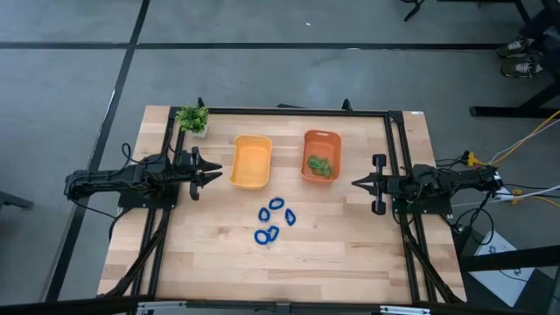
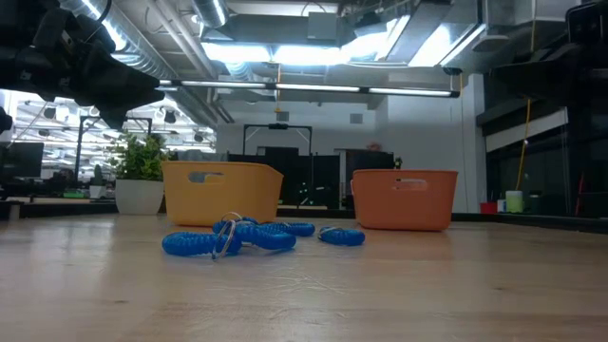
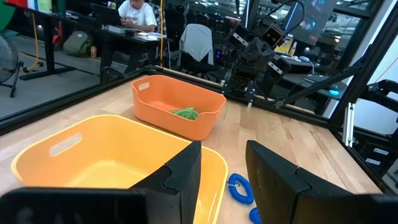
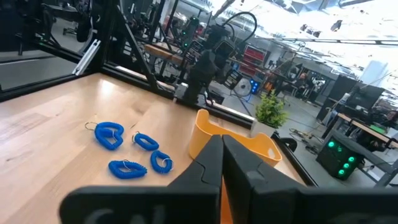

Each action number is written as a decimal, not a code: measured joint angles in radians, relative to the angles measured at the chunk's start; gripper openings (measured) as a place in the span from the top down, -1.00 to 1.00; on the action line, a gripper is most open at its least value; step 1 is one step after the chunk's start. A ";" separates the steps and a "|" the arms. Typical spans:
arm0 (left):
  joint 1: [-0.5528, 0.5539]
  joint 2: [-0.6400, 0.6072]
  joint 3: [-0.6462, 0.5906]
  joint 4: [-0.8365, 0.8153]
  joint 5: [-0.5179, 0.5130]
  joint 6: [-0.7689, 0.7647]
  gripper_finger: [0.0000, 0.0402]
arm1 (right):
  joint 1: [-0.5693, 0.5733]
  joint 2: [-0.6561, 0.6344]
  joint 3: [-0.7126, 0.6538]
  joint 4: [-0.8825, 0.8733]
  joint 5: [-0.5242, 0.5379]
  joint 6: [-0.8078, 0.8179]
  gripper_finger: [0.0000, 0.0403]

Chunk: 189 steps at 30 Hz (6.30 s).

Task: Sort spring keychains
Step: Adjust the yellow bin

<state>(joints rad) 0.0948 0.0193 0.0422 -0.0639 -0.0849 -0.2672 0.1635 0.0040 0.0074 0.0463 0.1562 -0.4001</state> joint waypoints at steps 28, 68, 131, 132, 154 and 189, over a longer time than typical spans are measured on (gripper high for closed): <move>0.000 0.000 0.000 0.263 -0.052 -0.246 0.39 | 0.000 0.000 0.000 0.000 0.000 0.003 0.92; -0.167 0.937 0.548 0.395 -0.029 0.092 0.39 | 0.000 0.000 0.000 0.000 0.000 0.003 0.92; -0.280 1.905 1.088 -0.235 -0.152 -0.093 0.39 | 0.000 0.000 0.000 0.000 0.000 0.003 0.92; -0.280 1.912 1.088 -0.232 -0.162 -0.093 0.39 | 0.000 0.000 0.000 0.000 0.000 0.003 0.92; -0.278 1.910 1.193 -0.304 -0.194 -0.002 0.39 | 0.000 0.000 0.000 0.000 0.000 0.003 0.92; -0.451 1.911 1.306 -1.057 -0.341 -0.270 0.61 | 0.000 0.000 0.000 0.000 0.000 0.003 0.92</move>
<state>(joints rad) -0.3567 1.9301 1.3478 -1.1205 -0.4255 -0.5372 0.1638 0.0044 0.0074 0.0463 0.1562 -0.3969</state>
